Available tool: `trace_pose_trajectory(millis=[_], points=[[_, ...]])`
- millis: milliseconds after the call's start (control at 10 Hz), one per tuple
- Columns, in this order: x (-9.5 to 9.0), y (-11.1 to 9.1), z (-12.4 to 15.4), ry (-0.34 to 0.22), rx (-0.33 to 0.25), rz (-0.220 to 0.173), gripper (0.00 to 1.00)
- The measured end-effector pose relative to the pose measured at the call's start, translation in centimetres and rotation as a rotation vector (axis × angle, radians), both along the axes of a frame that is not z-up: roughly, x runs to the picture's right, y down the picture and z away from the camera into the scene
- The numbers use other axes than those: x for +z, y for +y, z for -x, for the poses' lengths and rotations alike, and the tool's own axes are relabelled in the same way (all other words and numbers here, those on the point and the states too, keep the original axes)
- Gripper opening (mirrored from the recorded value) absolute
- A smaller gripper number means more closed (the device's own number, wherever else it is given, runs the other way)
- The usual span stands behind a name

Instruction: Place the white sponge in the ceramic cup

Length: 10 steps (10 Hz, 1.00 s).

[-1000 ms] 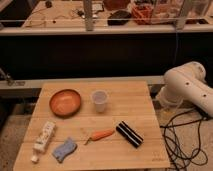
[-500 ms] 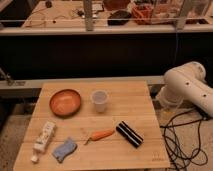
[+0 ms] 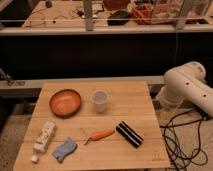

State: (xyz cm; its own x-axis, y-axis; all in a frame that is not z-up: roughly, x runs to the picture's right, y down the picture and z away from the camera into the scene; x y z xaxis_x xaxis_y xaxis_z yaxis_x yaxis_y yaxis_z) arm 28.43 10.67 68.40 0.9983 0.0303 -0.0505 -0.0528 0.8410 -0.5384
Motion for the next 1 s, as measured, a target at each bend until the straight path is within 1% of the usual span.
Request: trace_pose_trajectory(millis=[100, 500, 700, 800, 900, 1000], points=[[-0.1, 0.0, 0.4, -0.002, -0.006, -0.002, 0.8], [-0.3, -0.6, 6.8, -0.047, -0.055, -0.012, 0.8], [-0.5, -0.6, 8.0, -0.063, -0.078, -0.015, 0.8], [-0.6, -0.6, 9.0, -0.076, -0.098, -0.015, 0.8], [-0.6, -0.5, 10.8, -0.102, -0.123, -0.014, 0.8], [-0.6, -0.4, 11.6, -0.116, -0.132, -0.014, 0.8]])
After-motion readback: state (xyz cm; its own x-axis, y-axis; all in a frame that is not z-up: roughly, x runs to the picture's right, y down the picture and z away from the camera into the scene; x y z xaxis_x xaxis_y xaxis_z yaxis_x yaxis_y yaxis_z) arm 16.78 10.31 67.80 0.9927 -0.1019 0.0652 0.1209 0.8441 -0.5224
